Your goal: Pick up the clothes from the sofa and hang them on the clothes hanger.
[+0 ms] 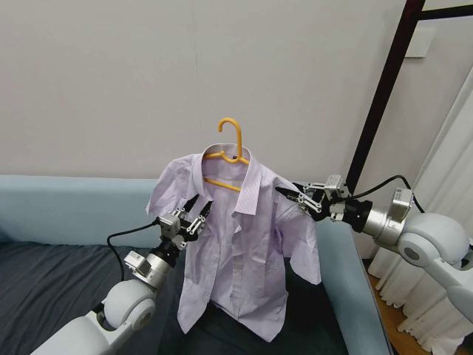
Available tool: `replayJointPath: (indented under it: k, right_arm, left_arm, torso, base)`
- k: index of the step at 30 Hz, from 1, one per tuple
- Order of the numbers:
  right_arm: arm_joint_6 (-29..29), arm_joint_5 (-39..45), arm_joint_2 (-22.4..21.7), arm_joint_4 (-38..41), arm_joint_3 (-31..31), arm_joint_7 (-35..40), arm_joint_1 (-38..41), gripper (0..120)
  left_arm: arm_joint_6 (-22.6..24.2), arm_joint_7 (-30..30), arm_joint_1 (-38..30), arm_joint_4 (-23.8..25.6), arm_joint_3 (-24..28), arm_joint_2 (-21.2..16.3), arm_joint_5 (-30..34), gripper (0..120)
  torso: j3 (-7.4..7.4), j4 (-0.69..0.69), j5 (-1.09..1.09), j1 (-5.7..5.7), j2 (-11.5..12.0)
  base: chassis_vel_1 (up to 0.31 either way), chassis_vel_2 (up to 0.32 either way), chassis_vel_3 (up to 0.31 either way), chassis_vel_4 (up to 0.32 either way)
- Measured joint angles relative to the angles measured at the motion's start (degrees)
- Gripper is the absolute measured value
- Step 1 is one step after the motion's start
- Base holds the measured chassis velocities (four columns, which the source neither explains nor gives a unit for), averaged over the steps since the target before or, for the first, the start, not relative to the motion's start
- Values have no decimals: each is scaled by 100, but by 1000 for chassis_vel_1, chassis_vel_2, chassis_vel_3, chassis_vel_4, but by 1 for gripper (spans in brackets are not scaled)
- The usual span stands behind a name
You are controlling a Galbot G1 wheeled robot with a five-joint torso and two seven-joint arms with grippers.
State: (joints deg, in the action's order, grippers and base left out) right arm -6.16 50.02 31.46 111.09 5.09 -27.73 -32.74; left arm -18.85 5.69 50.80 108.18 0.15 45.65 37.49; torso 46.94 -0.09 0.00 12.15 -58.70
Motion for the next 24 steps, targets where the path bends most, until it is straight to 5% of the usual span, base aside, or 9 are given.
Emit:
replayJointPath:
  k: [16,24]
  right_arm:
    - [20,-36,59,-51,-3,-86,1,8]
    - [35,-30,59,-41,-3,-99,-9,8]
  left_arm:
    - [-127,-117,108,-41,19,-61,-225,86]
    - [-162,-65,-20,-146,5,38,-224,93]
  torso:
    - [0,1,0,0,0]
    - [0,0,0,0,0]
  base:
    - [0,0,0,0]
    - [0,0,0,0]
